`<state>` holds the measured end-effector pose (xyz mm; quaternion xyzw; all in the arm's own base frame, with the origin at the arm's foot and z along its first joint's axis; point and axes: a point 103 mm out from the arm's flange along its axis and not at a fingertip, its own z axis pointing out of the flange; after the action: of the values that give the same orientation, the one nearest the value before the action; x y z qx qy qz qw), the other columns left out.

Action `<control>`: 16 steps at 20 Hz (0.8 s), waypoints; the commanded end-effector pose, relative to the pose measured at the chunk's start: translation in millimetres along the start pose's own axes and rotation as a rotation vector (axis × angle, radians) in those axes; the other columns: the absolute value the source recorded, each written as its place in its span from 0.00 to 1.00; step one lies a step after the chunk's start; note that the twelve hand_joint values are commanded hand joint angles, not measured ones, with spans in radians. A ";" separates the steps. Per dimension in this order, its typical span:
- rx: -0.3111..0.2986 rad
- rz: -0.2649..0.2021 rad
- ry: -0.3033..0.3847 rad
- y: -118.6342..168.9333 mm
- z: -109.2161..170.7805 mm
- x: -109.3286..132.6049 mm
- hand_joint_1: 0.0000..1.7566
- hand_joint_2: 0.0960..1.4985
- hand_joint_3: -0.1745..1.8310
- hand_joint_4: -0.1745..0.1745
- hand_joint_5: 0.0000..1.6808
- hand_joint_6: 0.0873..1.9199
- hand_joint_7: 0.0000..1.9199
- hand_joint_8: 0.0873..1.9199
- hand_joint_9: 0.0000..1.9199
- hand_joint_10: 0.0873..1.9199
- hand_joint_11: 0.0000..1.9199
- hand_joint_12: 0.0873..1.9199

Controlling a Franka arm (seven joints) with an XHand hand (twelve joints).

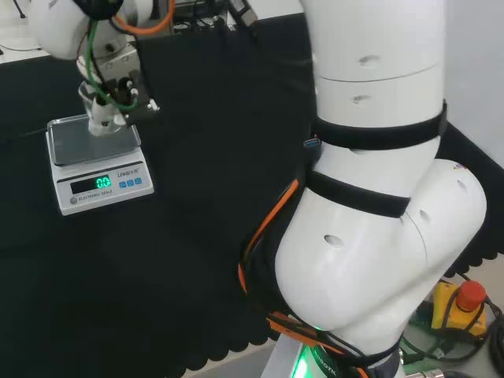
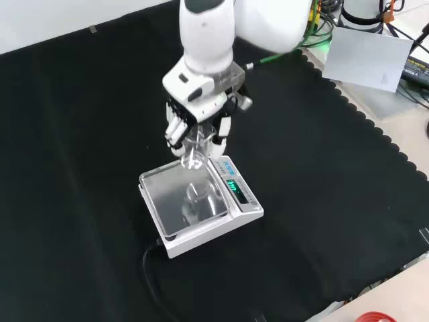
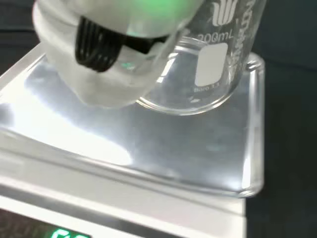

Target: Put the beaker on the electronic balance.

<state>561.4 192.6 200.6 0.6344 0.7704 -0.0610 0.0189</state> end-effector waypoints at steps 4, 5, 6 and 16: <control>0.050 -0.023 0.000 43.9 40.4 17.0 0.67 0.47 0.39 0.05 0.65 0.47 0.48 0.59 0.66 0.35 0.74 0.34; 0.051 -0.021 0.000 47.0 42.0 15.6 0.67 0.47 0.39 0.05 0.65 0.47 0.48 0.59 0.66 0.35 0.75 0.34; 0.054 -0.022 -0.001 50.2 44.5 13.9 0.67 0.47 0.39 0.05 0.65 0.46 0.48 0.59 0.66 0.35 0.75 0.34; 0.141 -0.071 0.060 57.4 51.0 6.3 0.55 0.32 0.36 0.59 0.29 0.46 0.33 0.50 0.52 0.30 0.43 0.55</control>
<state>615.0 208.9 146.4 0.6246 0.7761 -0.0859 -0.0101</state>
